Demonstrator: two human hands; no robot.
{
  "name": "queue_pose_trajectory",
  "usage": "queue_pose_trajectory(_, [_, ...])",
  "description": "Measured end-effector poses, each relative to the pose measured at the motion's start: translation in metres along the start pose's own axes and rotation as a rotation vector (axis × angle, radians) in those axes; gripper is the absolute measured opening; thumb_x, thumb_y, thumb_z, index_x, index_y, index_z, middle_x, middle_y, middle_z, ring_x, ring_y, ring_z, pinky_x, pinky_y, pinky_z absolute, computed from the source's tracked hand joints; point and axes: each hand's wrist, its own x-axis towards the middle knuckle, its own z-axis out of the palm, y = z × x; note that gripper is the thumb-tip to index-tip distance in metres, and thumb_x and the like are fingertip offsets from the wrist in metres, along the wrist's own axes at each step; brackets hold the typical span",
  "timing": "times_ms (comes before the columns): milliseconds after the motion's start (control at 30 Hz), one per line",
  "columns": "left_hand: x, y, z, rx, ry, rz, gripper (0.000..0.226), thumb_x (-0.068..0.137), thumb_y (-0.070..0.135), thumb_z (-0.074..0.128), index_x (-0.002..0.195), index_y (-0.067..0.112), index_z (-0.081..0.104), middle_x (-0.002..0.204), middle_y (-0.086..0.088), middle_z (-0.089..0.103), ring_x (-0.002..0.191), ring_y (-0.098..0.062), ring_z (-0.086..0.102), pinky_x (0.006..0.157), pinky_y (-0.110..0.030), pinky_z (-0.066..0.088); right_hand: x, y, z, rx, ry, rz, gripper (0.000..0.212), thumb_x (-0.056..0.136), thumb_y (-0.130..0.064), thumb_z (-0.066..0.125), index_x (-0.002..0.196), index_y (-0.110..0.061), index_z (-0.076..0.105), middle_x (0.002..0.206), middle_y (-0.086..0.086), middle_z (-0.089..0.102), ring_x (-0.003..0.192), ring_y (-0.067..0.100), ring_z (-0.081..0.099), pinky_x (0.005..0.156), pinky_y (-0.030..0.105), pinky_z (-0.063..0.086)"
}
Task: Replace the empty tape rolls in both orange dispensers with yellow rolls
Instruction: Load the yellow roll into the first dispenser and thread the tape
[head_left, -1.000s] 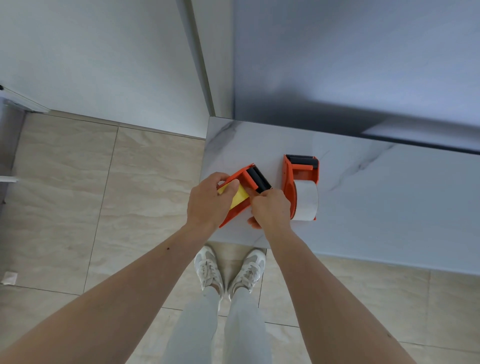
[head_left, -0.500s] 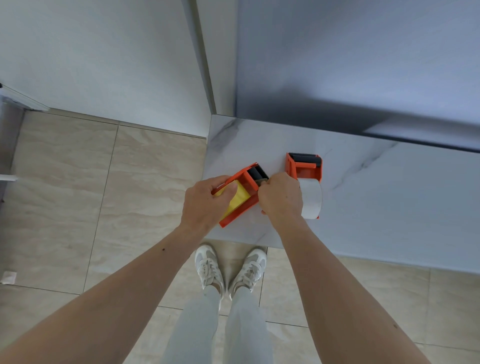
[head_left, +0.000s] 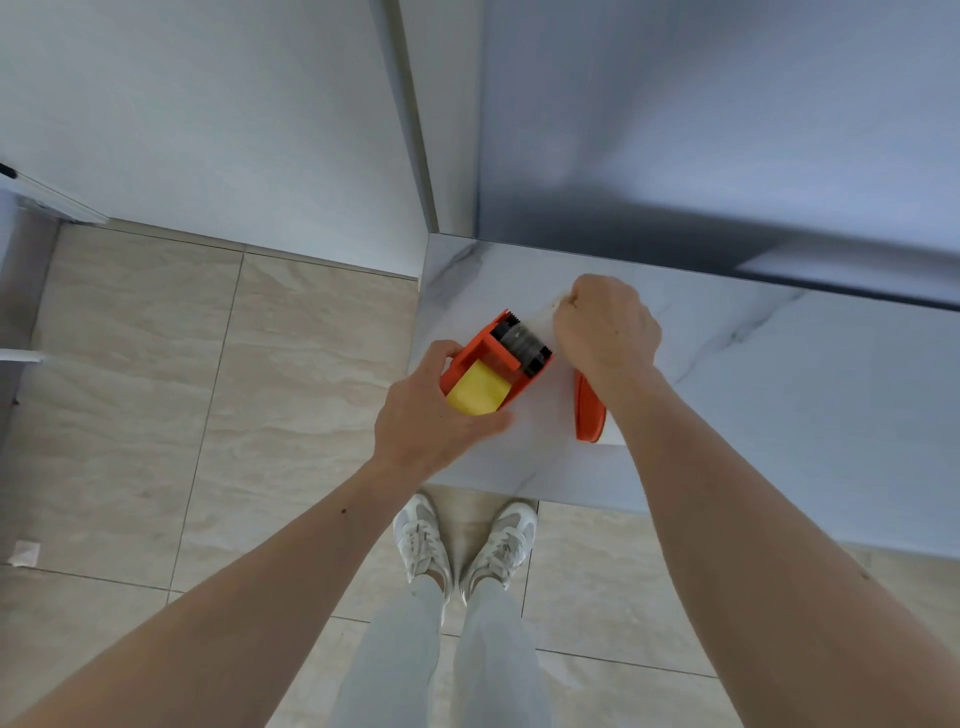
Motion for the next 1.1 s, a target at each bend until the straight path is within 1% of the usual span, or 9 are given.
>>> queue_pose_trajectory(100, [-0.002,-0.004,0.004,0.009,-0.01,-0.005,0.077,0.054,0.05,0.082,0.119,0.039,0.042,0.085,0.01,0.066,0.073,-0.017,0.07,0.064,-0.043,0.062,0.017,0.0,-0.006,0.025,0.033,-0.01,0.021,0.084,-0.007,0.039,0.064,-0.014,0.036,0.067,0.001,0.042,0.056,0.019,0.037,0.054,0.029,0.027])
queue_pose_trajectory(267, [-0.002,-0.01,0.011,0.053,0.035,0.061,0.072,0.065,0.031,0.081,0.125,0.034,0.041,0.088,0.012,0.063,0.076,-0.016,0.067,0.066,-0.04,0.06,0.037,0.0,-0.009,0.16,0.087,0.002,0.023,0.087,-0.014,0.042,0.065,-0.013,0.038,0.061,0.001,0.041,0.055,0.021,0.041,0.057,0.034,0.038])
queue_pose_trajectory(400, [-0.001,-0.012,0.01,0.066,0.107,0.134,0.066,0.076,0.038,0.076,0.134,0.026,0.046,0.102,0.006,0.061,0.086,-0.017,0.061,0.068,-0.03,0.049,0.044,0.003,-0.016,0.241,0.116,-0.009,0.022,0.089,-0.018,0.042,0.068,-0.012,0.044,0.071,0.011,0.057,0.072,0.036,0.07,0.067,0.043,0.058])
queue_pose_trajectory(500, [-0.002,-0.014,0.011,0.13,0.087,0.178,0.073,0.074,0.045,0.071,0.139,0.028,0.041,0.107,0.003,0.061,0.089,-0.019,0.06,0.071,-0.032,0.05,0.047,0.004,-0.023,0.304,0.147,0.015,0.025,0.09,-0.019,0.039,0.07,-0.007,0.045,0.081,0.018,0.066,0.076,0.039,0.071,0.069,0.05,0.061])
queue_pose_trajectory(633, [-0.012,-0.027,0.013,0.176,0.104,0.181,0.078,0.072,0.031,0.077,0.14,0.028,0.037,0.105,0.006,0.06,0.086,-0.019,0.061,0.067,-0.03,0.05,0.057,0.001,-0.042,0.282,0.163,-0.011,0.014,0.078,-0.017,0.032,0.07,-0.01,0.042,0.081,0.026,0.066,0.076,0.045,0.07,0.066,0.053,0.06])
queue_pose_trajectory(767, [-0.01,-0.029,0.012,0.185,0.11,0.177,0.076,0.077,0.039,0.074,0.143,0.027,0.037,0.104,0.002,0.061,0.086,-0.02,0.06,0.068,-0.035,0.052,0.062,-0.005,-0.046,0.263,0.131,-0.044,0.009,0.078,-0.015,0.033,0.071,-0.012,0.038,0.072,0.017,0.053,0.081,0.046,0.07,0.062,0.048,0.057])
queue_pose_trajectory(800, [-0.01,-0.029,0.011,0.192,0.117,0.181,0.076,0.079,0.041,0.073,0.145,0.025,0.038,0.104,0.001,0.06,0.086,-0.021,0.06,0.068,-0.036,0.054,0.064,-0.004,-0.047,0.266,0.129,-0.039,0.009,0.077,-0.015,0.033,0.071,-0.013,0.038,0.072,0.017,0.053,0.08,0.046,0.07,0.062,0.045,0.057])
queue_pose_trajectory(933, [-0.011,-0.031,0.005,0.272,0.16,0.233,0.073,0.084,0.04,0.072,0.147,0.018,0.04,0.113,-0.003,0.066,0.091,-0.024,0.066,0.073,-0.03,0.05,0.066,0.002,-0.053,0.29,0.132,0.01,0.013,0.084,-0.013,0.038,0.077,-0.011,0.049,0.089,0.027,0.069,0.069,0.035,0.073,0.068,0.056,0.061])
queue_pose_trajectory(1100, [-0.014,-0.025,0.0,0.217,0.179,0.18,0.066,0.08,0.029,0.074,0.138,0.02,0.044,0.106,0.003,0.066,0.086,-0.019,0.062,0.07,-0.03,0.045,0.066,-0.002,-0.056,0.371,0.085,0.023,0.018,0.088,-0.007,0.04,0.085,-0.001,0.057,0.093,0.028,0.07,0.066,0.03,0.073,0.065,0.049,0.063])
